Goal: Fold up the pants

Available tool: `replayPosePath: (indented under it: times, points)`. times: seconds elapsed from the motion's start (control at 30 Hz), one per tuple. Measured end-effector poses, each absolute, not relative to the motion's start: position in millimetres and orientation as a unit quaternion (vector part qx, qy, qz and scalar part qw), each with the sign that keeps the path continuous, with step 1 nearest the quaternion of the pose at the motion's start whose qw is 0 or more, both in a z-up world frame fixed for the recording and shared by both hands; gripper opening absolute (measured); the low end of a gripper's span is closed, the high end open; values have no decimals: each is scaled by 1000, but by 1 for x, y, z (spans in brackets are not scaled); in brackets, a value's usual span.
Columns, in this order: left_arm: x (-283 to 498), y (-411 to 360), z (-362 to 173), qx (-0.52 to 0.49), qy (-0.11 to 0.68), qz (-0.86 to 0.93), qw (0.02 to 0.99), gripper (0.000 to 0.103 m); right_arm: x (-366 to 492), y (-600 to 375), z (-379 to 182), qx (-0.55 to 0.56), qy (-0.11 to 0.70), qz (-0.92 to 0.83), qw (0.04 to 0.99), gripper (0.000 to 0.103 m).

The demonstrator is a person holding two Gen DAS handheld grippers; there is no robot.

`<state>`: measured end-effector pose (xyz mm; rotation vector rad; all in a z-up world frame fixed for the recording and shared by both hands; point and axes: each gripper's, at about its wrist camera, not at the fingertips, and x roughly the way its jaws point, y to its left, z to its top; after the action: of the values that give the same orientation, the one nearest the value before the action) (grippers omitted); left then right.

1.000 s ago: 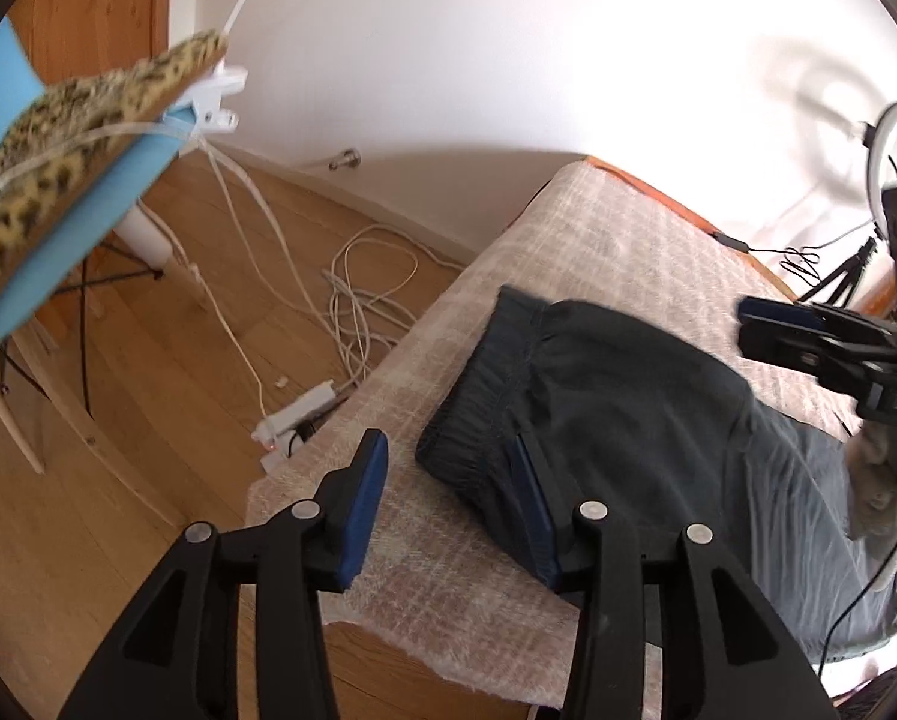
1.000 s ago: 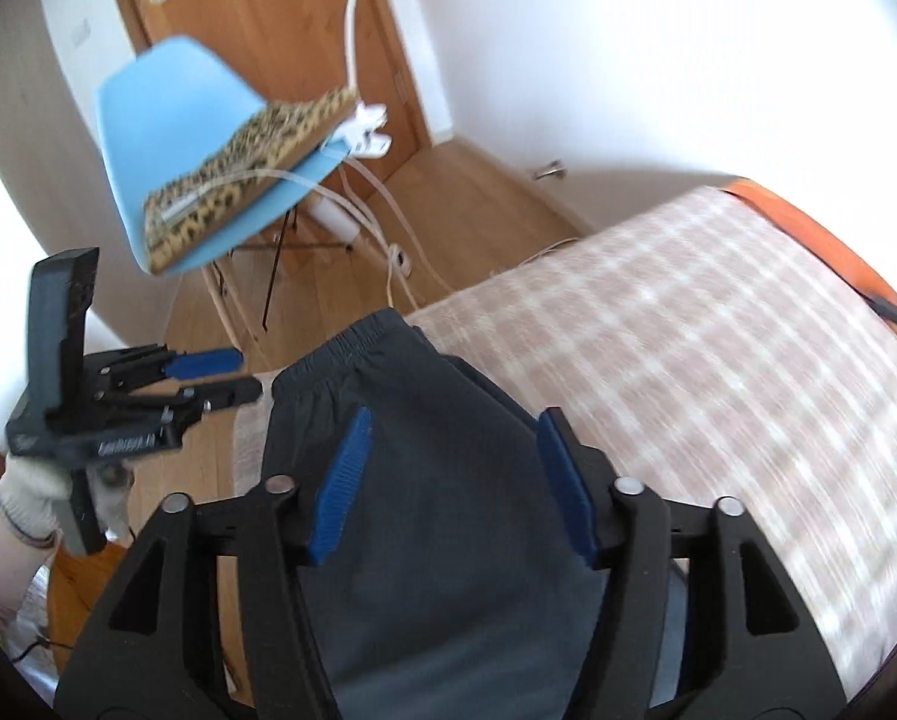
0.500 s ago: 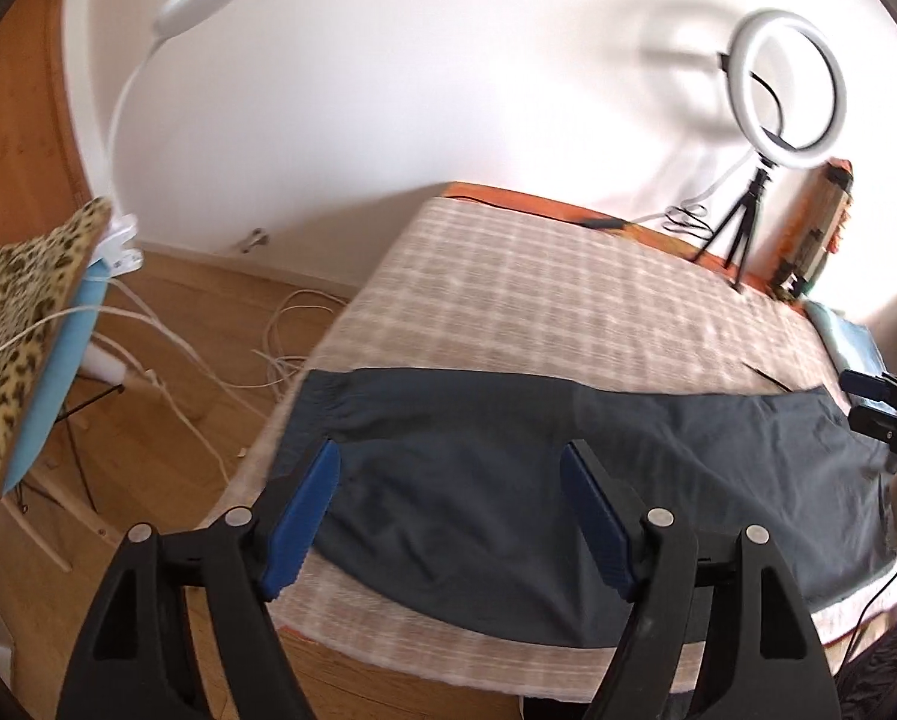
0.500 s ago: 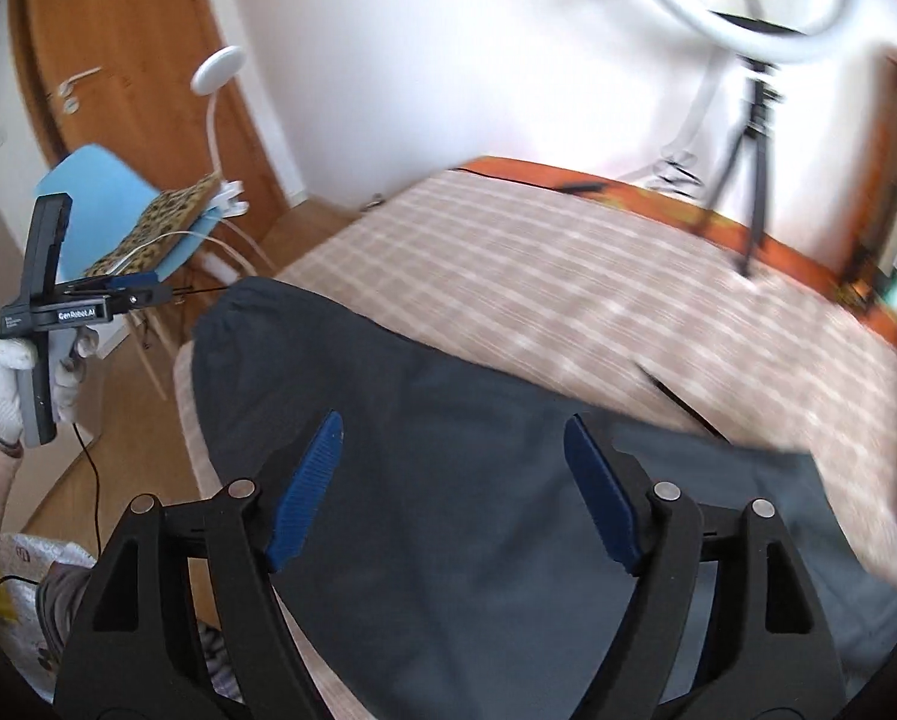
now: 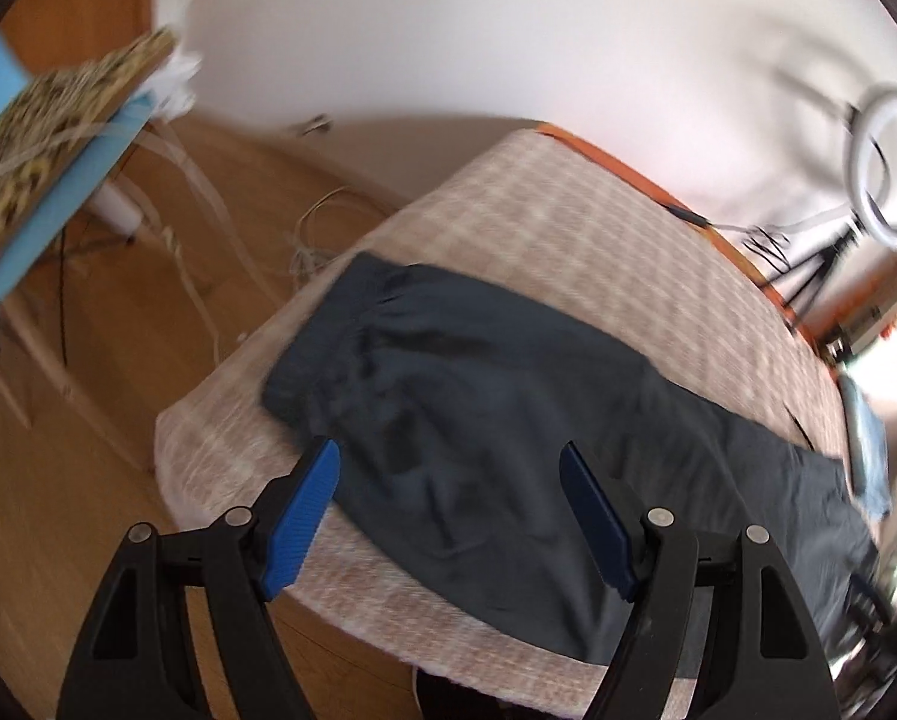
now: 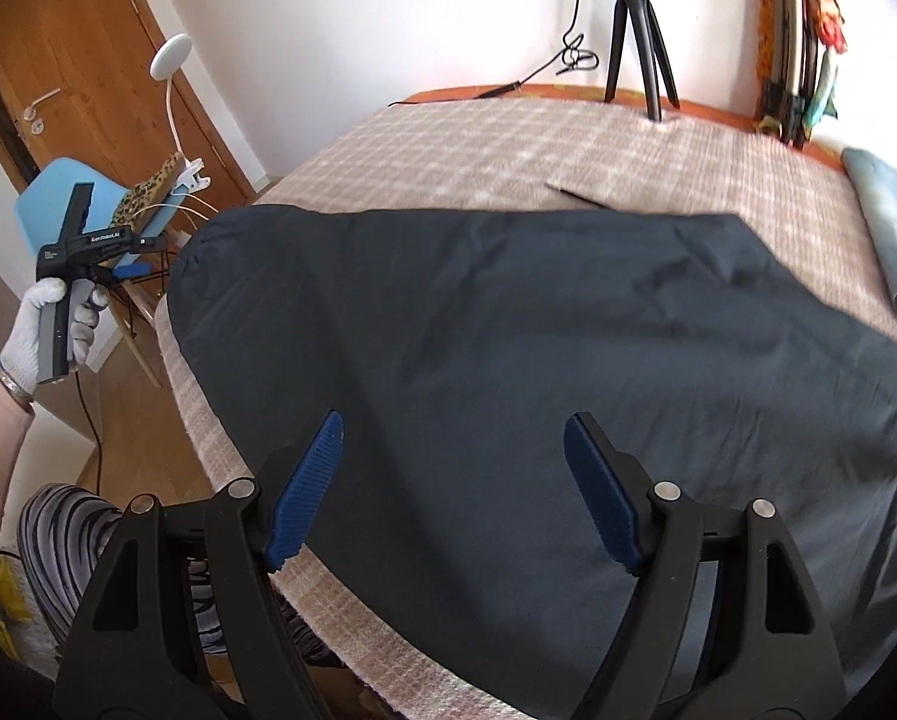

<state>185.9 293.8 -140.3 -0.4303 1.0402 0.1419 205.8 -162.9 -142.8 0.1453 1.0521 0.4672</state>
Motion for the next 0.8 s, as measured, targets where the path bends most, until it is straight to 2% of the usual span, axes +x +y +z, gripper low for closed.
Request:
replayPosePath:
  times: [0.4,0.8]
  points:
    - [185,363,-203,-340,483,100,801,74,230,-121,-138,72,504,265,819,79]
    - [185,368,-214,-323,463,66,823,74,346,50,-99,-12,490,415,766,79]
